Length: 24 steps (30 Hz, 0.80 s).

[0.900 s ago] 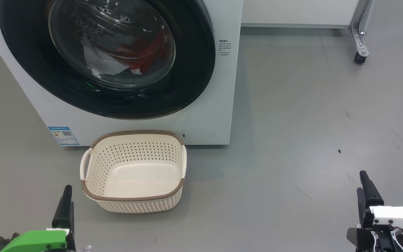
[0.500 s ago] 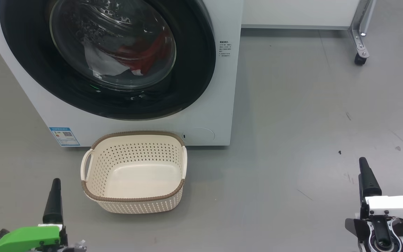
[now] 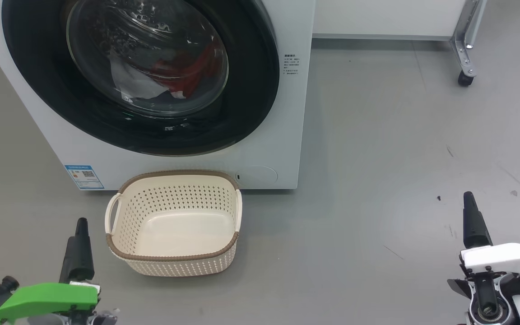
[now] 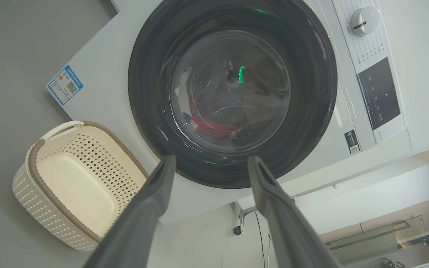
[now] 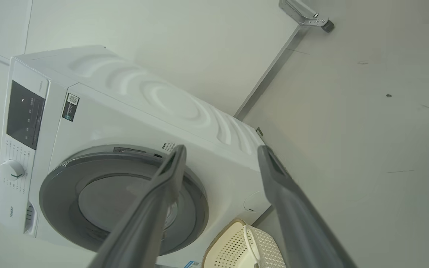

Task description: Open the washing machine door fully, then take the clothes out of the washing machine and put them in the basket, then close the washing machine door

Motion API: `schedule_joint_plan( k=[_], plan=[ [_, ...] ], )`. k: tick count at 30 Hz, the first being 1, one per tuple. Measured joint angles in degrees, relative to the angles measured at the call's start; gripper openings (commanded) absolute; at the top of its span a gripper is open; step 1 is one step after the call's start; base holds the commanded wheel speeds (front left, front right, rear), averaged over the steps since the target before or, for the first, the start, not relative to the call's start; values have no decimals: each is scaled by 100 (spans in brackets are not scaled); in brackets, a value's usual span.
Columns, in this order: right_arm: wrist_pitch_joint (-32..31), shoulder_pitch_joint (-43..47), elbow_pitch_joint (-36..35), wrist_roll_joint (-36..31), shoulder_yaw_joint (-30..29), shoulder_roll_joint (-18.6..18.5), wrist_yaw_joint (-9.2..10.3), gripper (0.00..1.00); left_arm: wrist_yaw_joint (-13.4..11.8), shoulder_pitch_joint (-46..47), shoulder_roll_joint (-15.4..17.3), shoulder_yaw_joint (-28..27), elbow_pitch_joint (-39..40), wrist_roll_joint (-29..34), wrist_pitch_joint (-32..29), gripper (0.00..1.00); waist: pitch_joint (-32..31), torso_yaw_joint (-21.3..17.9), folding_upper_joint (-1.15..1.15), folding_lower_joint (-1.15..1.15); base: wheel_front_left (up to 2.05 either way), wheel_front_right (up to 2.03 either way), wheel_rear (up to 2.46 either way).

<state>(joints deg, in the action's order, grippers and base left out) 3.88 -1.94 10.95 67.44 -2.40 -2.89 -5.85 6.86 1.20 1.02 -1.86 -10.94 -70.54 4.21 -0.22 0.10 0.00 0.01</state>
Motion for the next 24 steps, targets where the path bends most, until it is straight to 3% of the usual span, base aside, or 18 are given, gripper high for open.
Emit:
schedule_joint_plan(
  k=[18, 24],
  plan=[
    [382, 2, -313, -1958, 465, -167, 310, 100, -2, 0, 18, 316, 255, 2388, 369, 100, 38, -113, 0, 0, 0, 0, 0],
    [502, 4, -349, -2524, 638, -201, 437, 100, -109, -1, 41, 485, 274, 3244, 490, 100, 61, -131, 0, 0, 0, 0, 0]
  ],
)
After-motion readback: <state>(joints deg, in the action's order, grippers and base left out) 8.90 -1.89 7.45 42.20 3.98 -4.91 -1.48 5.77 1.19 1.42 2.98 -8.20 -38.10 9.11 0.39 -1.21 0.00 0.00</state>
